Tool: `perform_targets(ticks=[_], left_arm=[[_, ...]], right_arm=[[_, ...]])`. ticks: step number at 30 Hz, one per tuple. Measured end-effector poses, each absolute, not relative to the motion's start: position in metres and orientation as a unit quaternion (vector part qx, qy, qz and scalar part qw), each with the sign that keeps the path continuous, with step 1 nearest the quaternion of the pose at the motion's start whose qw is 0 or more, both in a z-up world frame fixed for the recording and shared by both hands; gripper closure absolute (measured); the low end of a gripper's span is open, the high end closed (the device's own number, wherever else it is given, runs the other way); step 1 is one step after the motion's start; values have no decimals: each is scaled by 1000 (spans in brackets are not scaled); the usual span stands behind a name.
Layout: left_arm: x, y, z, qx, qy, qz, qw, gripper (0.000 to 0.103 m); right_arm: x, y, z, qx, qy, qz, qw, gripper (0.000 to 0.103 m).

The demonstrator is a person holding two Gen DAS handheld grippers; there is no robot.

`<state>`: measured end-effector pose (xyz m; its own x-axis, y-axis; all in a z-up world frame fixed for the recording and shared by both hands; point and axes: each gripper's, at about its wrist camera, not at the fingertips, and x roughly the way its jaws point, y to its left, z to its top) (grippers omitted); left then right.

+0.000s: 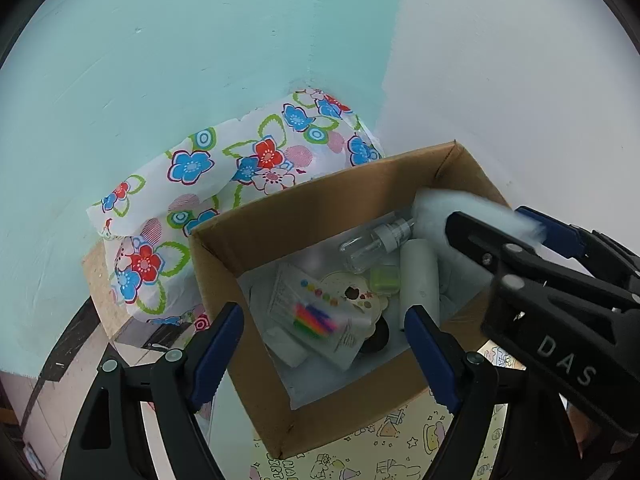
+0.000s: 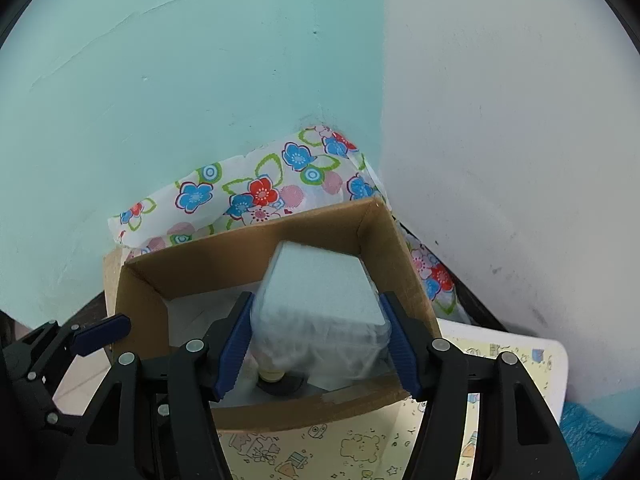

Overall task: Organize objects
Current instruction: 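Open the left gripper to drop the marker pack while the right lowers the clear box, then open the right gripper to release the clear box into the cardboard box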

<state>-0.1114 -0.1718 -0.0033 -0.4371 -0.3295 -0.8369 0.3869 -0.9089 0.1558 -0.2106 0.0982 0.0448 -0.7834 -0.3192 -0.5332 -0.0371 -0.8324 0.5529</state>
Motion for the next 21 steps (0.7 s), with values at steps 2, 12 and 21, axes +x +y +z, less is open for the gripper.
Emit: perform_targets(ticks=[2,12,21], left_arm=[[-113,-171,-5,489,28,-847,207,19],[-116,-162,-7,487,20,-851,196,19],[-100,-120,1,474,-17,-861,183,19]], right_arm=[[-209,99,44,315,-275,-906,72,19],[-194,104,45,309,-249,-917,49,18],[-146,126,31,340,-273,-900,10,18]])
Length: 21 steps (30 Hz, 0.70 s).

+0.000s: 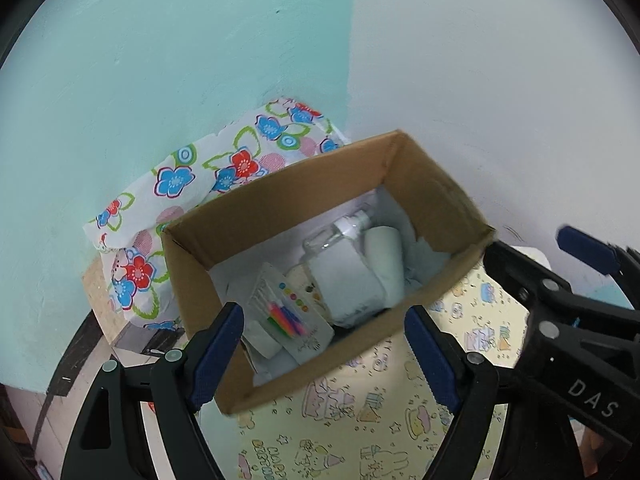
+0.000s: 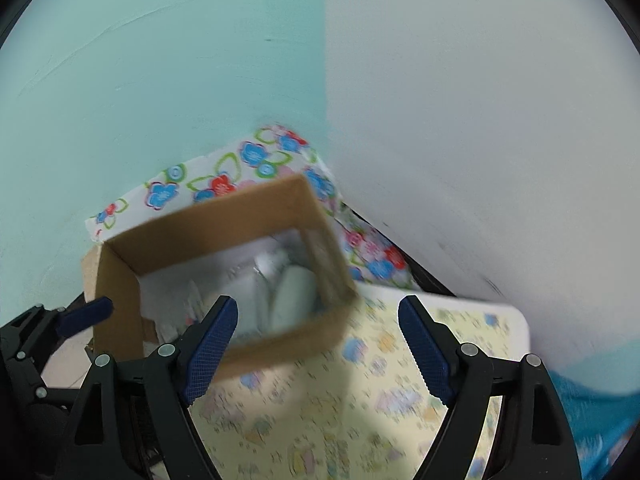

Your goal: Organize objects

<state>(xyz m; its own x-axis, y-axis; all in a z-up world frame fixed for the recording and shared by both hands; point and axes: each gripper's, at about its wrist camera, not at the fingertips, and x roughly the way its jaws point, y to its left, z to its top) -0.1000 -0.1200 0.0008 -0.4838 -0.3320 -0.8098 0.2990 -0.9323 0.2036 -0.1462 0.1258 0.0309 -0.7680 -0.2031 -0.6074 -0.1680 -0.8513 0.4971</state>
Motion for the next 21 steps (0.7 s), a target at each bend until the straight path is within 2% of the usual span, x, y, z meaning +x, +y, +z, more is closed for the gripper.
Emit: perform_targets(ticks=[9,21], left_arm=[[-63,-58,9,464,-55,-868,166,13],[-3,-18,18,452,-69,-875,161,7]], right_arm=[[-66,152,11,360,-306,-881,-28,18],[20,139,16,362,-221,-899,-113,18]])
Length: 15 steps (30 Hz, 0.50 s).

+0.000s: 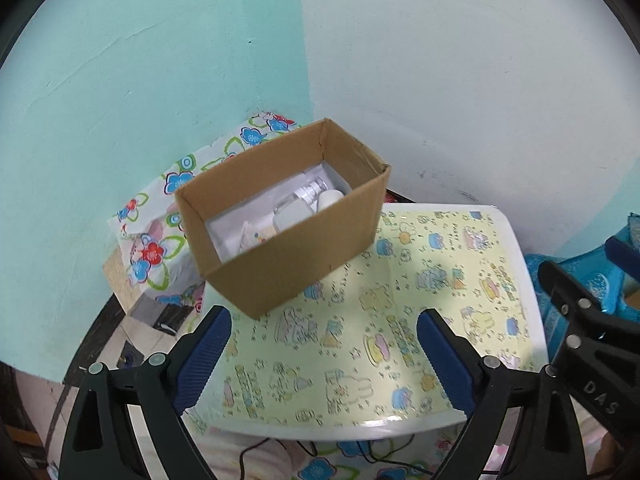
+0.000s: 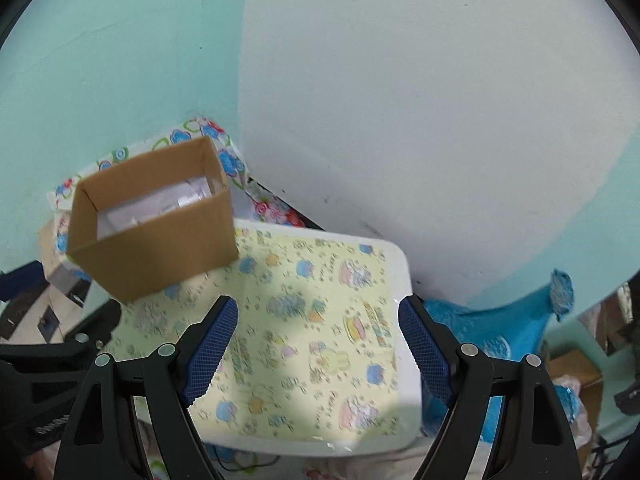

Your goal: Organize objects

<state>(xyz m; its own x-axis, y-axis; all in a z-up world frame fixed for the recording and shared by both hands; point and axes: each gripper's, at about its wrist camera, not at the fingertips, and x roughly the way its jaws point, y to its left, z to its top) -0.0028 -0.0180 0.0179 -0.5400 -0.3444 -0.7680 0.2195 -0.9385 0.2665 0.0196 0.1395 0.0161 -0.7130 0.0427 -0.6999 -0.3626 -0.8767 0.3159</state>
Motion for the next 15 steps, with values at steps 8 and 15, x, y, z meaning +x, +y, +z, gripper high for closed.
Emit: perform_targets(ticks=[8,15], left_arm=[[10,-4,22,443,-73,-882,145,5],[-5,4,30,431,-86,-887,140,5]], right_arm=[[37,143,2,-358,244,895,105,18],[32,157,0,-345,275,892,99,18]])
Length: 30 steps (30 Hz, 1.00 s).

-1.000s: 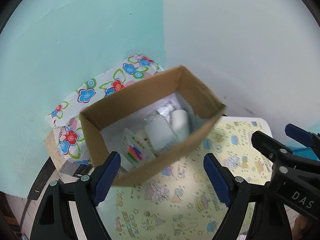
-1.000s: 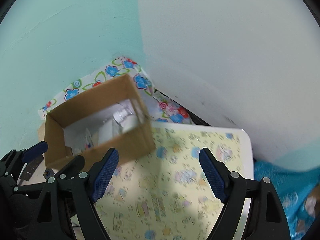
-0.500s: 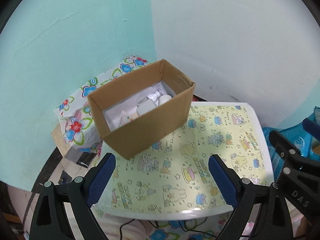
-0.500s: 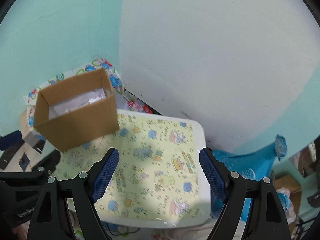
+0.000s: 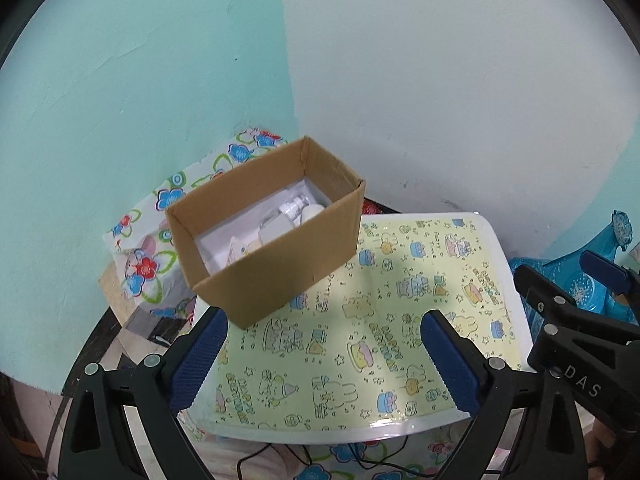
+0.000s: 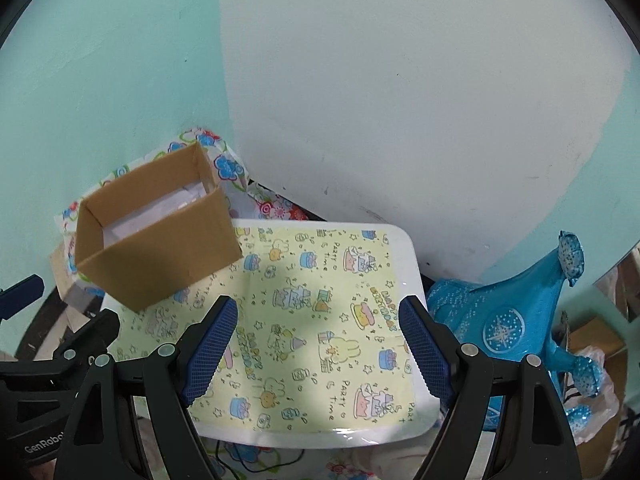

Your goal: Organize objects

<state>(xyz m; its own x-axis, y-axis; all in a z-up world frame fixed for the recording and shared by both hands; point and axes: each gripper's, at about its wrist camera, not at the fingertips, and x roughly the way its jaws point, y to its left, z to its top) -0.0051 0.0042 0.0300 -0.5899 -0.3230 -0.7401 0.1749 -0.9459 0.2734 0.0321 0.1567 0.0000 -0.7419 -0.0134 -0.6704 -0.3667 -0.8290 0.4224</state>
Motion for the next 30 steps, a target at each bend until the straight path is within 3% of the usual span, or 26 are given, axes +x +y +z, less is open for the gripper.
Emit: perform_targets(ticks=[30], left_arm=[[-9,10,35,426,-103,-886,149,0]], right_arm=[[31,161,2,-346,258,897,91,18]])
